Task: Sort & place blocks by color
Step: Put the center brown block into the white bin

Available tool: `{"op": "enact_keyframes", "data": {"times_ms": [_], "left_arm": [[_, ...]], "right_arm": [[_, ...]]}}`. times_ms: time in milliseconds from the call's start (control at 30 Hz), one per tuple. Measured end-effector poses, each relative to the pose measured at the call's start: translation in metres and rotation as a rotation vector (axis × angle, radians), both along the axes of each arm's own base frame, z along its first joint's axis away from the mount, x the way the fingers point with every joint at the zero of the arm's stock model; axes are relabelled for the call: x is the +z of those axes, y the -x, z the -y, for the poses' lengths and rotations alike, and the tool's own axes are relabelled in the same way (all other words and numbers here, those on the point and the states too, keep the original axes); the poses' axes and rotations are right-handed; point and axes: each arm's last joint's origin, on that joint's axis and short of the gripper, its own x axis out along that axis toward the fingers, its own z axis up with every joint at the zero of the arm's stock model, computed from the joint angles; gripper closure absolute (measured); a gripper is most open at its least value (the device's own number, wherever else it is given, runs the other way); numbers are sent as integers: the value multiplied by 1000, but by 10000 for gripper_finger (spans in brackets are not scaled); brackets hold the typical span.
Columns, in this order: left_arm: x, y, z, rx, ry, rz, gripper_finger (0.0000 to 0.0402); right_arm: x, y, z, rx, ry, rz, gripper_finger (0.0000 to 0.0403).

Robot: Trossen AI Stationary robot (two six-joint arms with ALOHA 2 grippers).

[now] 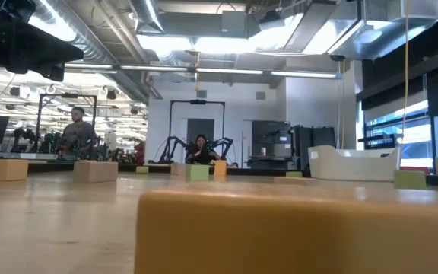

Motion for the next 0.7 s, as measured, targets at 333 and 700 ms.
{"op": "enact_keyframes", "data": {"times_ms": [333,700], "left_arm": [[0,0,0,0,0,0,401],[0,0,0,0,0,0,382]], "right_arm": [[-11,-20,13,75,-17,-70,246],[-47,-65,34,-27,-44,-225,196]]}}
